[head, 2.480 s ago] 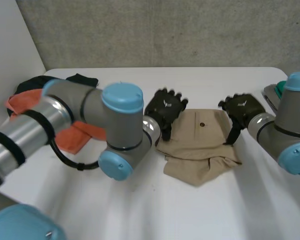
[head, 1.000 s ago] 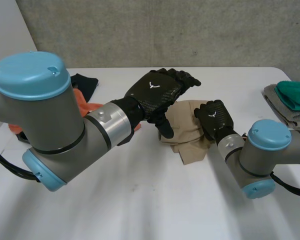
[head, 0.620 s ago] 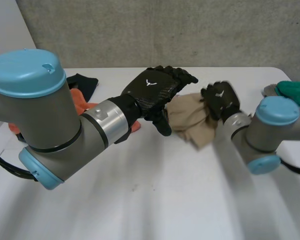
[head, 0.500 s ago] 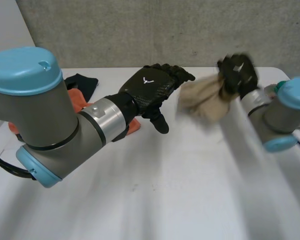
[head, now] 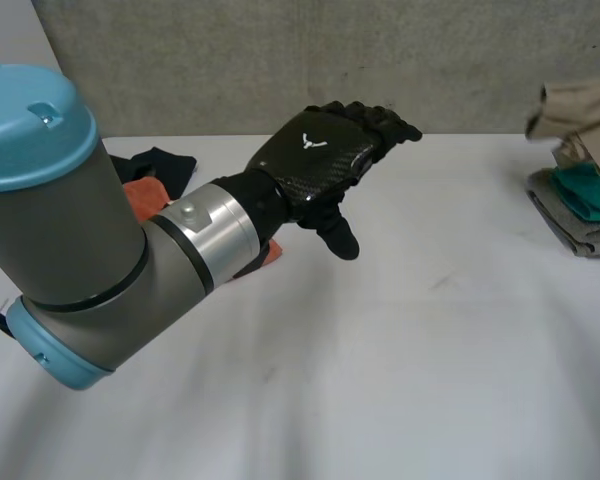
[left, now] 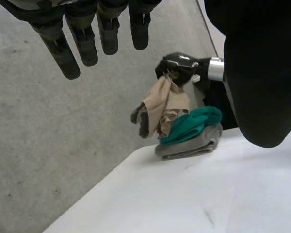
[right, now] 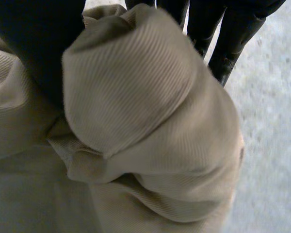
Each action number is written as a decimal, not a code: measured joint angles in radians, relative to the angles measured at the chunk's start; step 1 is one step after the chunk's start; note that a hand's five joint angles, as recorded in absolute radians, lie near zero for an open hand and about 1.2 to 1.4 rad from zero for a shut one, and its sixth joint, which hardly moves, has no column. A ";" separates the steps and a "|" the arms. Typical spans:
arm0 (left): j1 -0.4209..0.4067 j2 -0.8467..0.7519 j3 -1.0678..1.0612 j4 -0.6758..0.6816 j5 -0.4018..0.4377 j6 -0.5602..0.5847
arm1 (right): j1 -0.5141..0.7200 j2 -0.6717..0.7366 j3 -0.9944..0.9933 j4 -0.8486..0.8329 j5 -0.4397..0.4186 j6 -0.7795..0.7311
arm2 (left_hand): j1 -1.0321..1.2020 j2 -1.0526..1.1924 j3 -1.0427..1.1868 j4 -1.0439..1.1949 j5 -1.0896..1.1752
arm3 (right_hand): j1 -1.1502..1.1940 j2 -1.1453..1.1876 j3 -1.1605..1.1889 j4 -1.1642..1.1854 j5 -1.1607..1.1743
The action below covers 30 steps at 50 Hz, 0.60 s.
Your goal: Fold the laundry.
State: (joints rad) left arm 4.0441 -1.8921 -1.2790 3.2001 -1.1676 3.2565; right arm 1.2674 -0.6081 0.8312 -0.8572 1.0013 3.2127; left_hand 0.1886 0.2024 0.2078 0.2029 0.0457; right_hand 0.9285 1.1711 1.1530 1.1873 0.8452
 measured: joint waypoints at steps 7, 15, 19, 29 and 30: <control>-0.021 -0.001 -0.030 0.000 -0.001 0.004 | -0.130 0.091 0.057 -0.108 -0.141 0.145 | 0.000 0.000 0.000 0.000 0.000 | 0.000 0.000 0.000 0.000 0.000; -0.042 -0.003 -0.046 0.001 -0.003 0.009 | -0.236 0.162 0.099 -0.133 -0.266 0.173 | 0.000 0.000 0.000 0.000 0.000 | 0.000 0.000 0.014 0.000 0.000; -0.048 -0.004 -0.042 0.003 -0.003 0.010 | -0.248 0.177 0.117 -0.131 -0.298 0.166 | 0.000 0.000 0.000 0.000 0.000 | -0.094 -0.161 -0.139 -0.147 -0.071; -0.069 -0.003 -0.029 0.015 -0.004 0.009 | -0.248 0.078 0.208 -0.117 -0.290 0.157 | 0.000 0.000 0.000 0.000 0.000 | -0.732 -0.951 -0.941 -0.952 -0.769; -0.071 -0.002 -0.028 0.017 -0.004 0.008 | -0.255 0.027 0.248 -0.105 -0.285 0.157 | 0.000 0.000 0.000 0.000 0.000 | -0.732 -0.951 -0.941 -0.952 -0.779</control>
State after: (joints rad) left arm 3.9734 -1.8941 -1.3071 3.2168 -1.1716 3.2648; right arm 1.0126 -0.5807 1.0793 -0.9622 0.7158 3.3695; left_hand 0.1885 0.2024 0.2078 0.2029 0.0457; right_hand 0.1966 0.2197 0.2118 0.2354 0.0666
